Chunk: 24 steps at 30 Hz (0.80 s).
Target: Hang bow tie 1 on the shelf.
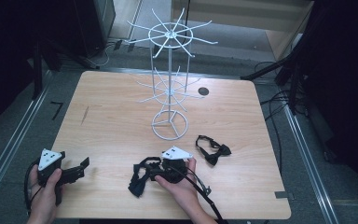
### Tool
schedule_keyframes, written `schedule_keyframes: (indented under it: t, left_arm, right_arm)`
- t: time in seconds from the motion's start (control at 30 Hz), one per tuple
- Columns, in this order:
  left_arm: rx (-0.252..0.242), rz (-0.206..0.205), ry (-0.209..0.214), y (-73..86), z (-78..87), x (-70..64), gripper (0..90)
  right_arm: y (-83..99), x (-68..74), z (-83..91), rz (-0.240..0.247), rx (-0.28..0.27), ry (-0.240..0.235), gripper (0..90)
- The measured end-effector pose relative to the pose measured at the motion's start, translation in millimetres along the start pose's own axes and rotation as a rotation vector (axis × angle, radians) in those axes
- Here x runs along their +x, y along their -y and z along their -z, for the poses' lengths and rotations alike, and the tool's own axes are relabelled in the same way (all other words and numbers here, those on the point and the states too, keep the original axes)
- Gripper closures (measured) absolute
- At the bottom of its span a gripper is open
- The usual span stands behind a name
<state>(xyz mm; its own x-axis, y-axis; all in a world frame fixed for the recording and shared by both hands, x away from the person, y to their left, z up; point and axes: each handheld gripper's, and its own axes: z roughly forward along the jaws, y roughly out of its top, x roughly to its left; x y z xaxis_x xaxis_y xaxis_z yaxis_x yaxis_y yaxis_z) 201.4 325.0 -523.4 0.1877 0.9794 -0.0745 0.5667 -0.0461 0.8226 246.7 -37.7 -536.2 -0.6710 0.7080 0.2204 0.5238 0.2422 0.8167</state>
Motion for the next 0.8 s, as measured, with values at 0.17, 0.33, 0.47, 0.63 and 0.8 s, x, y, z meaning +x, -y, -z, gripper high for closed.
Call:
schedule_keyframes:
  t: [0.17, 0.33, 0.47, 0.63, 0.8]
  left_arm:
    - [0.001, 0.002, 0.003, 0.0, 0.1, 0.4, 6.2]
    - [0.001, 0.001, 0.002, 0.0, 0.1, 0.3, 6.2]
    - [0.000, 0.000, 0.003, 0.0, 0.1, 0.2, 6.2]
    - [-0.028, -0.008, 0.006, 0.0, 0.6, -1.0, 6.2]
    - [-0.044, -0.021, 0.007, -0.3, 0.7, -2.0, 6.2]
  right_arm:
    - [0.1, 0.4, -2.8, 0.006, 0.006, -0.005, 26.2]
    - [0.6, 4.2, -5.6, 0.034, 0.020, -0.007, 32.0]
    - [1.8, 5.4, -7.5, 0.042, 0.052, -0.002, 41.0]
    - [3.2, 6.6, -8.7, 0.061, 0.075, 0.018, 59.1]
    - [3.9, 7.8, -8.4, 0.073, 0.084, 0.012, 73.9]
